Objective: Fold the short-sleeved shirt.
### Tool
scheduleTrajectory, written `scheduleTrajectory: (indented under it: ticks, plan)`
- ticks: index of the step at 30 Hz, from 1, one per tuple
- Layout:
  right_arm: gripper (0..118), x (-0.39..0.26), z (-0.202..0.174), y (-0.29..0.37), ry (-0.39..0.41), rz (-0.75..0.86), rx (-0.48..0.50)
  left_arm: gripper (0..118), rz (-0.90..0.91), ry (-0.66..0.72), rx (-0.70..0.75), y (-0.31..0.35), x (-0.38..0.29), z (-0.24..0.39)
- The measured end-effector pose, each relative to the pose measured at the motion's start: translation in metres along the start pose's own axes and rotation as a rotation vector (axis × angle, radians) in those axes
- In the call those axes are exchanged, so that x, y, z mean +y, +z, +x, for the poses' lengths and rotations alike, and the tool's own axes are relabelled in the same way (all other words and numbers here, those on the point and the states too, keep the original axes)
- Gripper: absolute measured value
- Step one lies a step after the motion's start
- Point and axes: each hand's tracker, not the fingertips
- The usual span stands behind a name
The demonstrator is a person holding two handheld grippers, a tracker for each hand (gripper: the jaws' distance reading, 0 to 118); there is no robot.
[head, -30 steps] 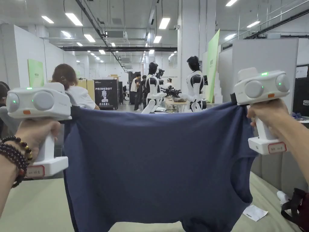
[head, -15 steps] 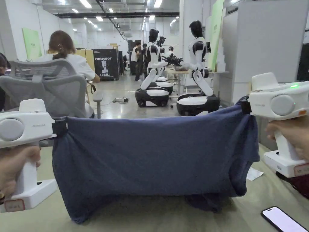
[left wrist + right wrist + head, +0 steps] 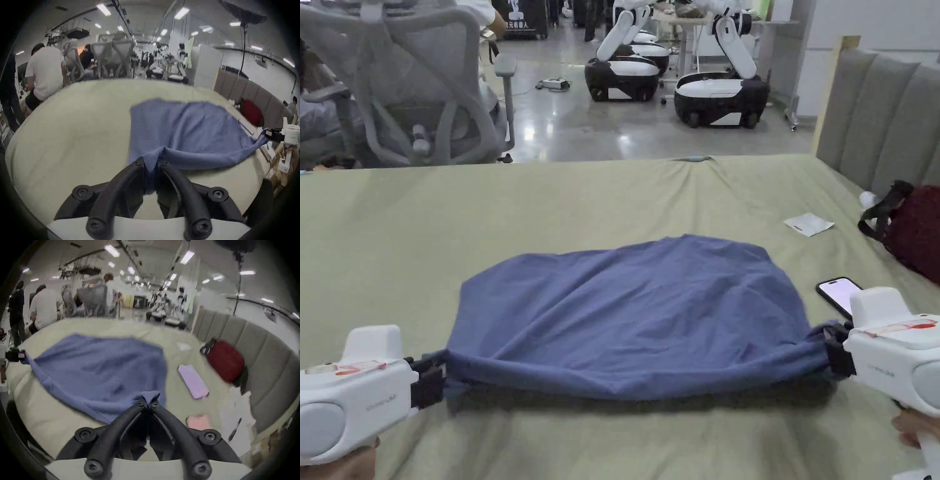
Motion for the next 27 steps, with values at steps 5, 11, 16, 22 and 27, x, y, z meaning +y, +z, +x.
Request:
scheduleTrajectory:
  ticks: [5, 11, 16, 22, 27]
  plan:
    - [1, -0.037, -0.011, -0.05, 0.085, -0.242, 0.016, 12, -0.138, -0.029, 0.051, -0.027, -0.018, -0.002]
    - [20, -0.027, 0.005, -0.046, 0.023, -0.229, 0.05, 18, -0.142, 0.005, 0.047, -0.029, -0.02, -0.001]
    - [116, -0.019, 0.005, -0.002, -0.014, -0.043, 0.033, 118, -0.033, -0.047, 0.063, 0.0, -0.014, 0.005]
    - [14, -0.03, 0.001, 0.027, -0.072, -0.001, 0.033, 0, 0.048, -0.05, 0.073, 0.04, -0.017, 0.013]
    - [0, -0.037, 0.009, 0.024, -0.11, -0.009, 0.064, 0, 0.044, -0.039, 0.038, 0.043, -0.017, 0.014]
